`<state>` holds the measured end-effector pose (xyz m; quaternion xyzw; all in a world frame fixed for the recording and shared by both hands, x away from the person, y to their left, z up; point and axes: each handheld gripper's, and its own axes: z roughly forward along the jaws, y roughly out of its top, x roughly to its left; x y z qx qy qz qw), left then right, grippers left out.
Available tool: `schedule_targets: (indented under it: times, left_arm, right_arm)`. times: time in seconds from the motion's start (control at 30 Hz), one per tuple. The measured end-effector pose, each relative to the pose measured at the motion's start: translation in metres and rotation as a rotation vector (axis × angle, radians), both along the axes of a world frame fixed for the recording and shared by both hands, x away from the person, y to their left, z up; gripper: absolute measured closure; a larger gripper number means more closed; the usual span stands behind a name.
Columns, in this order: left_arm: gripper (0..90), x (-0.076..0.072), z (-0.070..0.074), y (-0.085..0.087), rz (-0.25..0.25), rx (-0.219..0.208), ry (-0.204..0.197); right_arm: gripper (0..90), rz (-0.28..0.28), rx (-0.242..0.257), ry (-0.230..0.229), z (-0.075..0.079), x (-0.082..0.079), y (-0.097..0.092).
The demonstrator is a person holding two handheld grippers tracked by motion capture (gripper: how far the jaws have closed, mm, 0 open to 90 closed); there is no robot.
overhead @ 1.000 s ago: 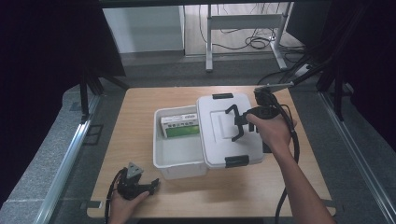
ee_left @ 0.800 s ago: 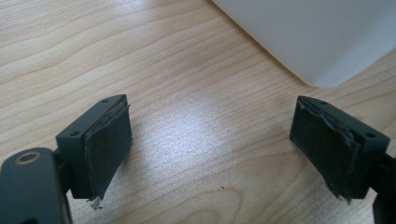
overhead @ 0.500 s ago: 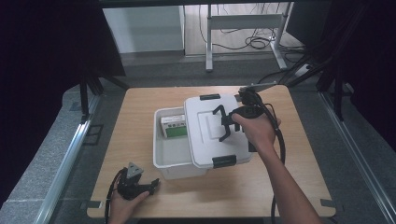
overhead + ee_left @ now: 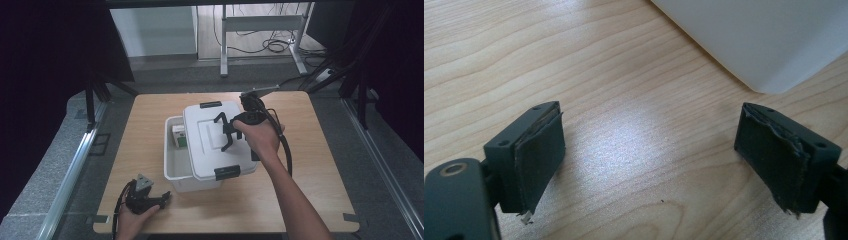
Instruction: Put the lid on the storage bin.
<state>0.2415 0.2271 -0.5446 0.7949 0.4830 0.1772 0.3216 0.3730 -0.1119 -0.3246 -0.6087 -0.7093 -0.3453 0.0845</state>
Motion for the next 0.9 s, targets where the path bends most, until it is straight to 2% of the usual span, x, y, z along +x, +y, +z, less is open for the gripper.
schedule_targets:
  times: [0.53,0.9]
  left_arm:
    - [12.6,0.000,0.000,0.000,0.000,-0.001,0.001]
    - [12.4,0.000,0.000,0.000,0.000,-0.002,0.000]
  right_arm:
    - [84.6,0.024,-0.027,0.030,-0.007,0.004,0.032]
    - [84.7,-0.012,-0.045,0.067,-0.011,0.009,0.052]
